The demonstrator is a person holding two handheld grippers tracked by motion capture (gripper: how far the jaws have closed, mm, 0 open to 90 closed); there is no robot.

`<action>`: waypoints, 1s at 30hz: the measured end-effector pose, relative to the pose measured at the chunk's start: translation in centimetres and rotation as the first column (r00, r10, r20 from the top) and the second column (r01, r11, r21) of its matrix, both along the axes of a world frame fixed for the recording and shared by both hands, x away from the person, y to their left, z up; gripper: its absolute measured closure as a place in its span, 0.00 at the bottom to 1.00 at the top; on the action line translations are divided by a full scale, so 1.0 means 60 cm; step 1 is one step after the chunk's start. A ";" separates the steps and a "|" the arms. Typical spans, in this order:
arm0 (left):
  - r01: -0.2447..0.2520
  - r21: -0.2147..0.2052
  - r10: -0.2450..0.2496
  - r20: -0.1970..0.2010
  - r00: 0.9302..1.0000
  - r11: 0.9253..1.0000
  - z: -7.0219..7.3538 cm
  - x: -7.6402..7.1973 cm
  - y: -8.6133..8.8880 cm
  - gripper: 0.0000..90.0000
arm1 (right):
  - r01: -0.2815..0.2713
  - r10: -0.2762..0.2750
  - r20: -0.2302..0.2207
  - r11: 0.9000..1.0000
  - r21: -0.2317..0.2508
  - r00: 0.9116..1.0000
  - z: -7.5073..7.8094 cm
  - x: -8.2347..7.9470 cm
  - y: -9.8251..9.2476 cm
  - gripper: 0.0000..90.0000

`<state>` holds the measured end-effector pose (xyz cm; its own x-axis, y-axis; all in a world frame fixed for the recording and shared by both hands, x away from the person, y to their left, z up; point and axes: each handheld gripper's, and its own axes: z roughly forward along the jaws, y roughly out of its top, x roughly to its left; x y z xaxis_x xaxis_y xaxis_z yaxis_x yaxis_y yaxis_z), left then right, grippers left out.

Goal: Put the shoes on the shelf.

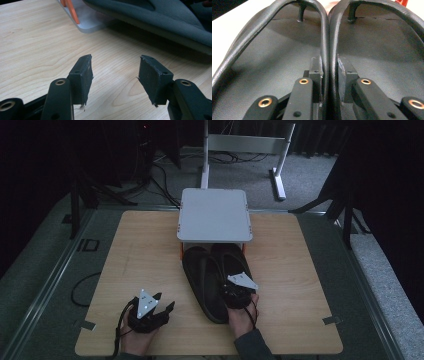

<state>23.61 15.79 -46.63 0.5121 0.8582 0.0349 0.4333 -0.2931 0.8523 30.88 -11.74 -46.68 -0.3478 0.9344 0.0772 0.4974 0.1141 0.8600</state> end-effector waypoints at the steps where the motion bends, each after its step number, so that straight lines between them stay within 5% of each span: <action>1: -0.002 0.001 0.002 0.000 1.000 1.000 0.000 0.000 0.000 0.50 | 0.002 -0.002 0.000 1.000 -0.001 1.000 -0.001 0.003 0.002 0.85; 30: -0.006 -0.010 0.006 -0.005 1.000 1.000 -0.002 0.004 0.006 0.49 | 0.158 -0.159 0.047 0.987 0.020 0.986 -0.022 0.055 0.071 0.85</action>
